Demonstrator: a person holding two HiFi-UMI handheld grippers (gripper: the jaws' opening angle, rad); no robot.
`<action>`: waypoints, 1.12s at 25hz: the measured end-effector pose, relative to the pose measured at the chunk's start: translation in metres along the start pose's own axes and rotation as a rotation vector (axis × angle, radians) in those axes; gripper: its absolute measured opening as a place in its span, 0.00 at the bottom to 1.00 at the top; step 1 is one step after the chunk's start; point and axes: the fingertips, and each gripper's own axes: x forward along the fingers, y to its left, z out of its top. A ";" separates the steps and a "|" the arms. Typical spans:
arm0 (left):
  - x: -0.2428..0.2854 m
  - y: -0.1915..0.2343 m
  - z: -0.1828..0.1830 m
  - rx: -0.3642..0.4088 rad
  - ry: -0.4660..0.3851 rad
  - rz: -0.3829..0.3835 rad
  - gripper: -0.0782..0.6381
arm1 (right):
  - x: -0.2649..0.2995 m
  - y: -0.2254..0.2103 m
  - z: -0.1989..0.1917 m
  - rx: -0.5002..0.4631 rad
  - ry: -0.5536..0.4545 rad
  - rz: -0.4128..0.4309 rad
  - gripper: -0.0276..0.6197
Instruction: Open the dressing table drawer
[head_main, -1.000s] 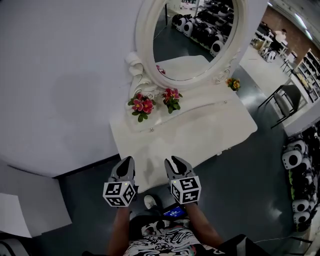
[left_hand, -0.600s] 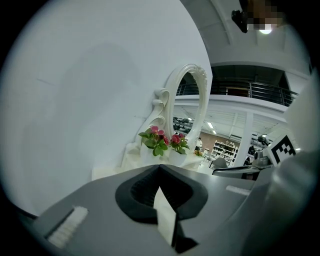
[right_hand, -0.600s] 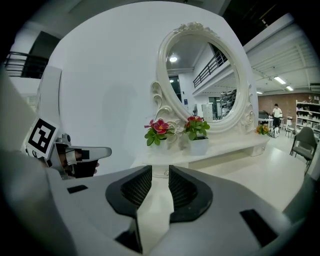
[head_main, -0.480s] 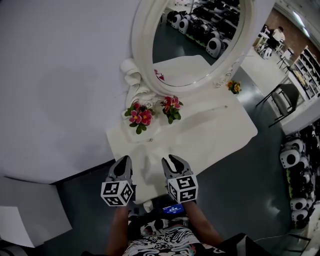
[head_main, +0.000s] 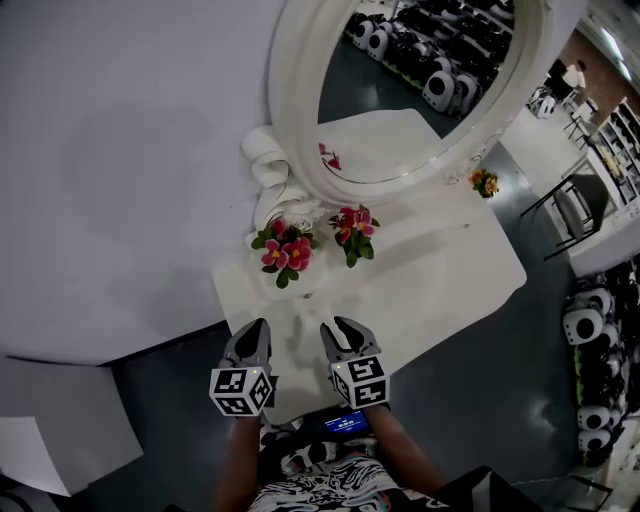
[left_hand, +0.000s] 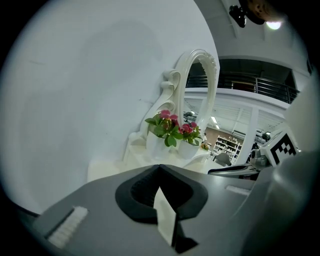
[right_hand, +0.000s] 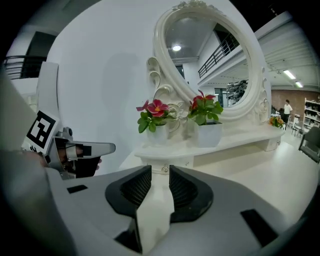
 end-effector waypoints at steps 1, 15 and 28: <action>0.003 0.002 -0.002 -0.003 0.008 0.002 0.11 | 0.006 -0.001 -0.002 0.002 0.009 0.002 0.22; 0.038 0.025 -0.042 -0.062 0.105 0.027 0.11 | 0.090 -0.008 -0.031 0.006 0.129 0.055 0.26; 0.052 0.037 -0.053 -0.068 0.149 0.043 0.11 | 0.124 -0.010 -0.029 -0.065 0.128 0.065 0.19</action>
